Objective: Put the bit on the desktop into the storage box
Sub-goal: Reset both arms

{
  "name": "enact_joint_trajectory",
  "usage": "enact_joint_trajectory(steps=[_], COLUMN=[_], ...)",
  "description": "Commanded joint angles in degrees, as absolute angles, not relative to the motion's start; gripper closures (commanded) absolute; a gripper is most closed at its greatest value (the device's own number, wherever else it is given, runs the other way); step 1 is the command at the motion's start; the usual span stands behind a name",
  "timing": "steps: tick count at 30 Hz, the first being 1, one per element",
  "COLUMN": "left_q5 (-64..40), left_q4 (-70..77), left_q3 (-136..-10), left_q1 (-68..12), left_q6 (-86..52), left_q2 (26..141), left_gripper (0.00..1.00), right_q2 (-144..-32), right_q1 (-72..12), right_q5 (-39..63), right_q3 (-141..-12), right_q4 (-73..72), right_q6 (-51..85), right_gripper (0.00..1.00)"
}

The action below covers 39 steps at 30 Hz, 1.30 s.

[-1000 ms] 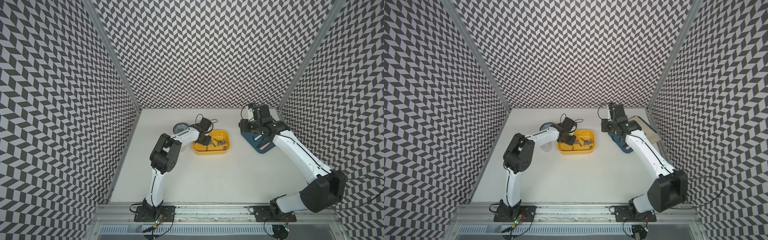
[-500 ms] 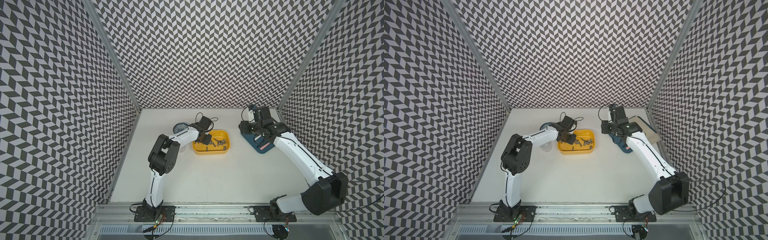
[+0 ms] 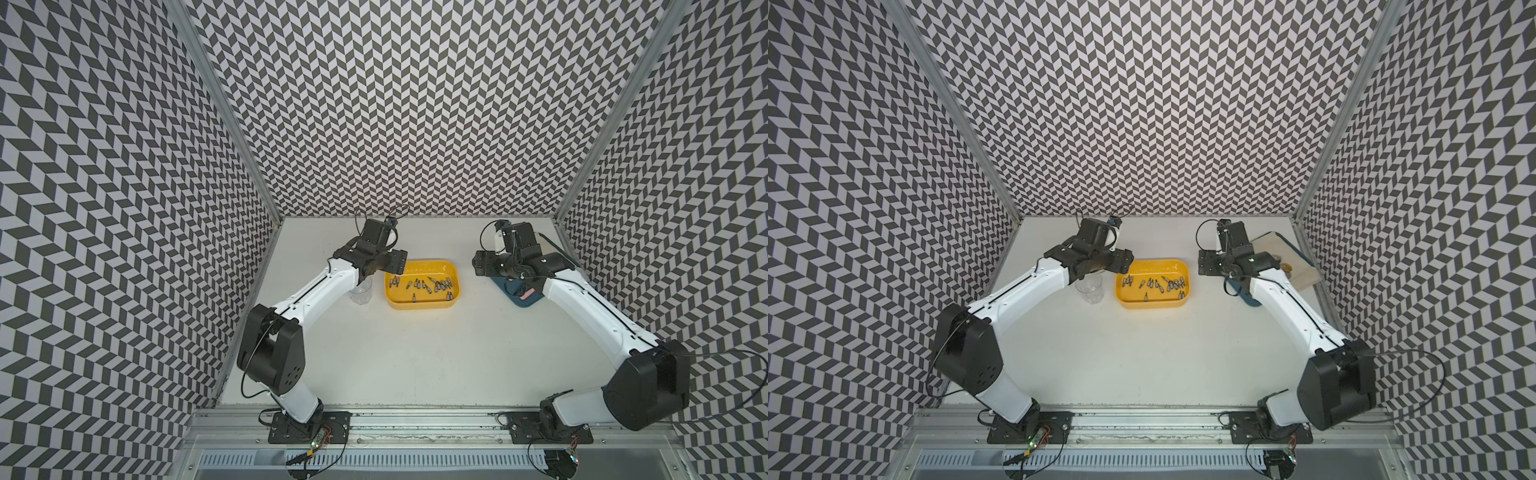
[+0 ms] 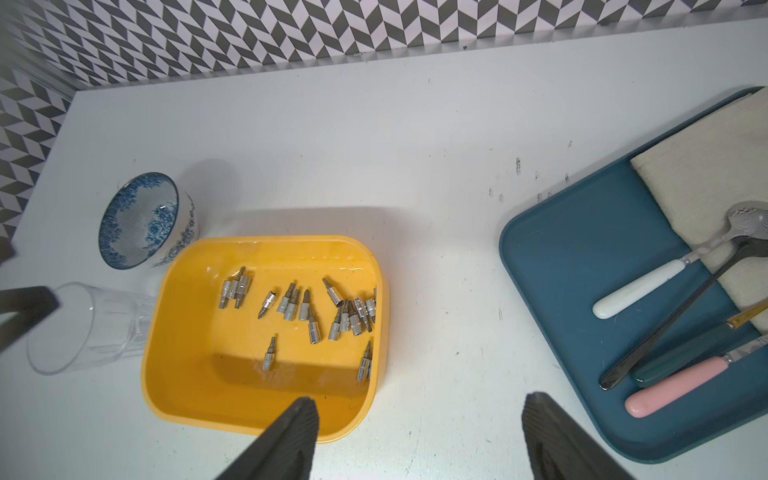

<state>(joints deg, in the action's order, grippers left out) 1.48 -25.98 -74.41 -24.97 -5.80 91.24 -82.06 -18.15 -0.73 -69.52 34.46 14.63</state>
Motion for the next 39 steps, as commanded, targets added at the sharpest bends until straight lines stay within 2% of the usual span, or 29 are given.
enact_joint_trajectory(steps=[1, 2, 4, 6, 9, 15, 20, 21, 24, 26, 28, 32, 33, 34, 36, 38, 39], left_q5=[-0.9, -3.5, -6.8, -7.5, -5.7, 0.3, 4.1, 5.1, 10.3, 10.9, 11.9, 11.9, 13.0, 14.5, 14.4, 15.1, 15.5], left_q4=[-20.0, -17.4, -10.8, -4.0, 9.9, 34.9, 44.6, 49.3, 61.6, 64.4, 59.7, 72.3, 80.8, 81.5, 69.9, 77.9, 72.9], left_q3=[-67.4, -64.4, -56.9, -50.1, -38.7, -24.7, -19.2, -17.1, -12.7, -13.0, -15.7, -12.3, -11.3, -11.2, -14.2, -12.5, -13.4], left_q1=[-15.8, -11.8, -2.0, 4.4, 8.0, 7.4, 7.3, 7.1, 6.7, 6.4, 4.7, -2.3, -3.0, -3.2, -3.2, -3.4, -3.7], left_q6=[-5.8, -6.1, -8.4, -10.8, -13.4, -15.5, -12.3, -12.0, -13.1, -13.6, -12.2, -2.8, -0.7, -0.9, -3.2, -1.3, -1.7], left_q2=[82.6, 80.0, 74.7, 70.9, 67.0, 65.3, 71.7, 73.1, 77.8, 81.0, 81.2, 86.7, 90.5, 90.9, 87.7, 90.2, 88.6], left_gripper=[0.11, 0.02, 0.0, 0.0, 0.0, 0.0, 0.0, 0.0, 0.0, 0.0, 0.0, 0.0, 0.0, 0.0, 0.0, 0.0, 0.0], right_q2=[-80.4, -80.2, -79.4, -78.4, -76.3, -72.0, -68.2, -67.3, -64.9, -65.2, -66.5, -71.2, -72.7, -74.5, -78.8, -80.9, -82.6], right_q1=[-17.5, -17.3, -16.8, -16.5, -15.8, -14.2, -13.9, -13.7, -12.8, -11.9, -11.2, -11.0, -10.9, -10.9, -11.0, -10.6, -9.9], right_q5=[-2.4, -2.8, -4.6, -7.4, -11.5, -16.5, -16.5, -23.5, -27.0, -27.8, -28.5, -31.9, -32.2, -32.5, -33.8, -33.9, -32.5], right_q3=[-68.1, -67.4, -65.0, -62.5, -57.2, -45.7, -37.4, -34.9, -28.4, -26.1, -24.9, -17.4, -15.7, -14.5, -13.2, -13.2, -11.3], right_q4=[28.8, 28.1, 25.4, 22.4, 16.2, 2.3, -9.8, -13.2, -24.5, -28.8, -30.7, -47.8, -52.3, -56.8, -67.1, -70.7, -72.5], right_q6=[14.6, 14.7, 15.0, 15.5, 16.6, 17.9, 17.9, 14.2, 11.7, 9.7, 8.4, 7.1, 6.8, 6.4, 3.0, 2.2, 2.3], right_gripper=[0.12, 0.1, 0.05, 0.01, 0.01, 0.01, 0.01, 0.01, 0.01, 0.01, 0.01, 0.01, 0.0, 0.0, 0.01, 0.0, 0.01])
